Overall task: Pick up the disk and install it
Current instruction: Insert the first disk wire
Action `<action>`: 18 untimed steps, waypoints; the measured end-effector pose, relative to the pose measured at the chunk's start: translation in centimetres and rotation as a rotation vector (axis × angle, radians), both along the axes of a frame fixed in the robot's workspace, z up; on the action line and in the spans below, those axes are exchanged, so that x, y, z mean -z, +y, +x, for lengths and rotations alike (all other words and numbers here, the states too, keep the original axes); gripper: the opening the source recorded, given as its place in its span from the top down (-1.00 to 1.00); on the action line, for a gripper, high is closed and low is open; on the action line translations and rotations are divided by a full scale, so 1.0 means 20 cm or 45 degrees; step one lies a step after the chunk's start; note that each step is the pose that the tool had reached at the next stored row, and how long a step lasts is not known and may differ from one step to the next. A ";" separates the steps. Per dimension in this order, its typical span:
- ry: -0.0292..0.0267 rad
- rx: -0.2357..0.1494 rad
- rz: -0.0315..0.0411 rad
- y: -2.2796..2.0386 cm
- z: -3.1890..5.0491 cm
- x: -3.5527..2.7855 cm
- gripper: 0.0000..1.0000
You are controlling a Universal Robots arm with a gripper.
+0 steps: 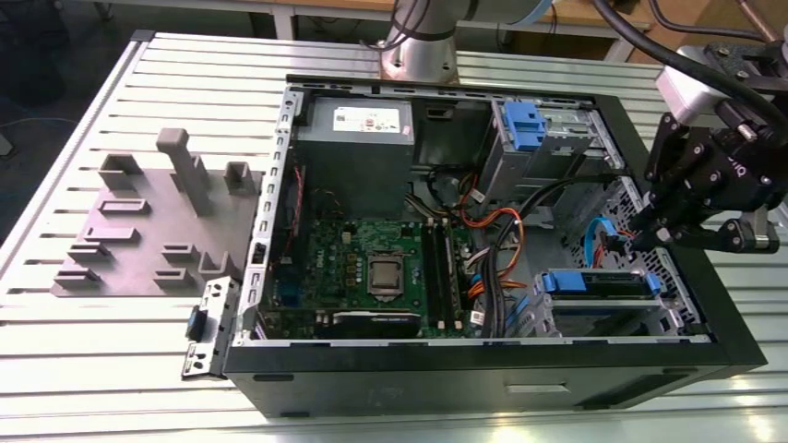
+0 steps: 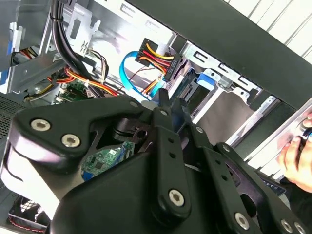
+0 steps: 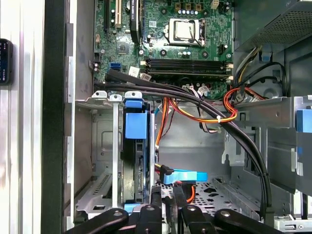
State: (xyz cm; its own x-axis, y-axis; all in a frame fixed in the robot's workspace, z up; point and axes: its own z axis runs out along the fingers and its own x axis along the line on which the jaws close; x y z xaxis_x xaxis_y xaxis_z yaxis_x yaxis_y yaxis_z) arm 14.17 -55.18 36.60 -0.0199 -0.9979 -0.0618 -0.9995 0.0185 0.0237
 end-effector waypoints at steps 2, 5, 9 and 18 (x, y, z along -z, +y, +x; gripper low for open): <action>0.0002 0.000 -0.0011 0.004 0.009 0.003 0.52; 0.0011 0.000 -0.0025 0.016 0.026 0.009 0.52; 0.0017 0.000 -0.0034 0.032 0.040 0.022 0.52; 0.0016 -0.002 -0.0167 0.052 0.063 0.061 0.37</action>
State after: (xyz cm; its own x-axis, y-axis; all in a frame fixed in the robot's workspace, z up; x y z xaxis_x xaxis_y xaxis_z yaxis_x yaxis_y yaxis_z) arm 15.43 -54.13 35.38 -0.0188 -0.9986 -0.0487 -0.9995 0.0176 0.0247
